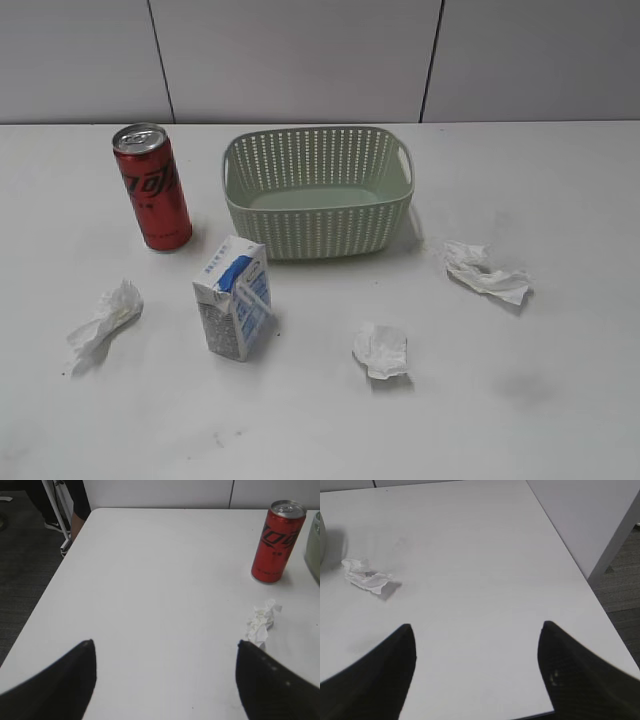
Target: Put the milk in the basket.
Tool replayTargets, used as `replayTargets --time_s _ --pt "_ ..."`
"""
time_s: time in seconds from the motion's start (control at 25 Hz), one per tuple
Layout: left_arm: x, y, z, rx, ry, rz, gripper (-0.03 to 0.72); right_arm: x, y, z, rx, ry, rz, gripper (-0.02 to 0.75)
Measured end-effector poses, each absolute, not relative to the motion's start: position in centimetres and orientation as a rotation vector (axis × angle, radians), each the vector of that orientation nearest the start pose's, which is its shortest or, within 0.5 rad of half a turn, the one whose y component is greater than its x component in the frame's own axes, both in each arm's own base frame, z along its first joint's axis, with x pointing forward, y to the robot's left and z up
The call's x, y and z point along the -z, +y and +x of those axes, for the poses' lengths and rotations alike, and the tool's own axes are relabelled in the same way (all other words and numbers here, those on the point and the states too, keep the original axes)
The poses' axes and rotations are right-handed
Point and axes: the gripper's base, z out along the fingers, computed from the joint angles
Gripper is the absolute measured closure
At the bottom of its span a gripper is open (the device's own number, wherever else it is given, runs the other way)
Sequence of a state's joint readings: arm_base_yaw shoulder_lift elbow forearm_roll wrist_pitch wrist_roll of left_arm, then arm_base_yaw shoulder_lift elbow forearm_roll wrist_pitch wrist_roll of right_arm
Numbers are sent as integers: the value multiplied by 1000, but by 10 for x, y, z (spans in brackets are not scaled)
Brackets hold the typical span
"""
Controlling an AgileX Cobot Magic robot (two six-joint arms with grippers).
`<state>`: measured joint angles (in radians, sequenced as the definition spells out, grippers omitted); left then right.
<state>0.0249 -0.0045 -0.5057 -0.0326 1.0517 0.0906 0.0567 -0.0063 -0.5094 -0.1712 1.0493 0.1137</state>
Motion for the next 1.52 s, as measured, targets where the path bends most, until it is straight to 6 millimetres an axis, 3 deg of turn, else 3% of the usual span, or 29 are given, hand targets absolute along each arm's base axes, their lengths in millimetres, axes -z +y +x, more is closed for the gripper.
replayTargets --time_s 0.48,0.68,0.84,1.08,1.24,1.36,1.52 --pt "-280 -3 -6 -33 2026 68 54 -282 -14 -6 95 2006 65 152" --pt "-287 -2 14 -28 2101 68 83 -282 -14 -6 95 2006 65 151" --pt "-308 -5 47 35 2120 54 87 -282 -14 -6 95 2006 65 151" --pt "-331 -12 117 197 2279 11 88 -282 -14 -6 95 2006 65 151" --pt "-351 -25 158 266 2337 117 88 -282 -14 -6 95 2006 66 152" --pt "-363 -48 188 326 2366 266 88 -282 -14 -6 95 2006 66 152" --pt "-360 -99 214 417 2417 505 88 -282 -14 -6 95 2006 66 152"
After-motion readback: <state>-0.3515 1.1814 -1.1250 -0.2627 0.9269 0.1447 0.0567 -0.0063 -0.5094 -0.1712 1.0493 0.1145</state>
